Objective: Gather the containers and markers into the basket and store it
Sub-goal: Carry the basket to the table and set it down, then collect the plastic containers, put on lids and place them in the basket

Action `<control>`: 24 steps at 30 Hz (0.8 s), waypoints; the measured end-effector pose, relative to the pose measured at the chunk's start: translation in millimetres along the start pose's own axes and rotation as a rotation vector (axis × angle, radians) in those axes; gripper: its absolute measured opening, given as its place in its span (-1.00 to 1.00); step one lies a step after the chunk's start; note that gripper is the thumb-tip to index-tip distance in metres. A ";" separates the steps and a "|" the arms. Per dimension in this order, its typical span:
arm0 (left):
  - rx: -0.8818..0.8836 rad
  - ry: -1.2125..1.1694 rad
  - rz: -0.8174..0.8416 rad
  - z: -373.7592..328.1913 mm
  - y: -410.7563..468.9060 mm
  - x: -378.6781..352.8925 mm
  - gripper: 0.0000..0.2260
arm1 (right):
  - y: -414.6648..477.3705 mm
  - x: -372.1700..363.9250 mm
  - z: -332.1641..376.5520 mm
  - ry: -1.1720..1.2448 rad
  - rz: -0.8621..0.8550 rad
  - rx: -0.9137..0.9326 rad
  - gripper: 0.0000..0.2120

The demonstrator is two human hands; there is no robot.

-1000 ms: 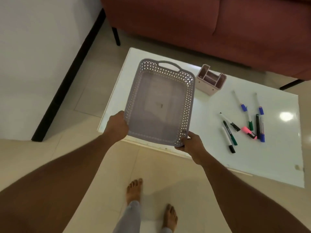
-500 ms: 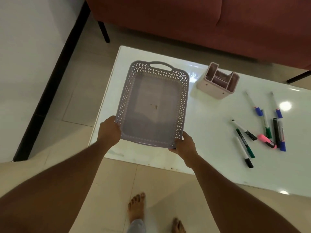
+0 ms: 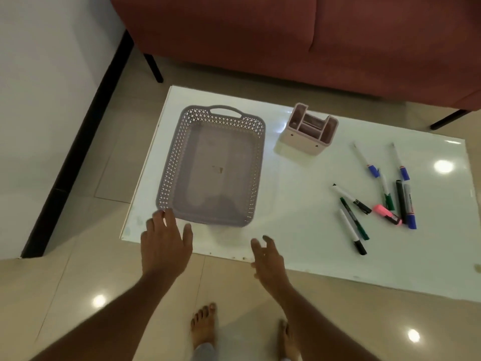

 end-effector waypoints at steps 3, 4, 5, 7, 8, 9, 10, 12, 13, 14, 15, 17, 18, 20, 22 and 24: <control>-0.126 0.029 0.083 -16.6 -43.1 -17.1 -0.66 | -22.1 -4.6 -41.7 -0.193 0.048 0.000 -0.46; -0.155 0.035 0.122 -34.0 -67.9 -10.0 -0.63 | -40.3 8.4 -54.5 -0.233 0.073 -0.004 -0.46; -0.189 0.032 0.146 -50.2 -95.9 -1.2 -0.60 | -60.5 20.2 -68.3 -0.270 0.093 0.002 -0.46; -0.221 -0.006 0.183 -75.4 -145.2 12.7 -0.57 | -97.6 37.8 -92.5 -0.304 0.128 -0.013 -0.46; -0.227 -0.025 0.183 -85.9 -163.8 21.0 -0.57 | -113.6 47.3 -100.9 -0.319 0.137 -0.038 -0.45; -0.233 -0.041 0.193 -93.4 -178.8 27.8 -0.57 | -126.9 54.7 -106.4 -0.336 0.138 -0.054 -0.46; -0.243 -0.049 0.201 -99.8 -189.9 35.4 -0.58 | -138.1 61.1 -109.9 -0.354 0.134 -0.065 -0.46; -0.285 -0.066 0.231 -106.1 -201.7 50.8 -0.59 | -156.0 68.3 -114.6 -0.401 0.119 -0.083 -0.47; -0.310 -0.066 0.229 -105.0 -202.5 61.1 -0.59 | -163.9 68.8 -112.8 -0.423 0.121 -0.086 -0.47; -0.326 -0.064 0.218 -98.9 -199.3 71.9 -0.60 | -170.8 67.2 -106.7 -0.446 0.116 -0.080 -0.47; -0.338 -0.060 0.195 -90.0 -193.2 83.0 -0.60 | -176.4 64.0 -98.3 -0.462 0.107 -0.066 -0.47; -0.352 -0.048 0.148 -64.1 -174.1 102.3 -0.60 | -181.5 54.7 -75.1 -0.462 0.077 -0.034 -0.46; -0.357 -0.048 0.126 -45.8 -162.5 114.8 -0.60 | -183.6 48.3 -58.2 -0.460 0.050 -0.017 -0.46; -0.382 -0.032 0.071 -2.3 -136.2 142.8 -0.60 | -185.8 34.1 -18.0 -0.451 -0.037 0.025 -0.47; -0.414 0.003 0.023 46.4 -107.8 175.0 -0.61 | -186.3 19.5 27.2 -0.427 -0.146 0.057 -0.48; -0.445 0.041 -0.011 101.7 -82.5 211.0 -0.64 | -190.9 -0.6 75.2 -0.370 -0.239 0.063 -0.49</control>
Point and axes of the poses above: each hand's wrist, its own y-axis towards the middle knuckle, its own x-axis out of the back of the hand, z = x × y, the point moved 5 cm from there along y, towards the middle knuckle, and after that the axes turned 3 degrees about -x, right-handed, at the moved point
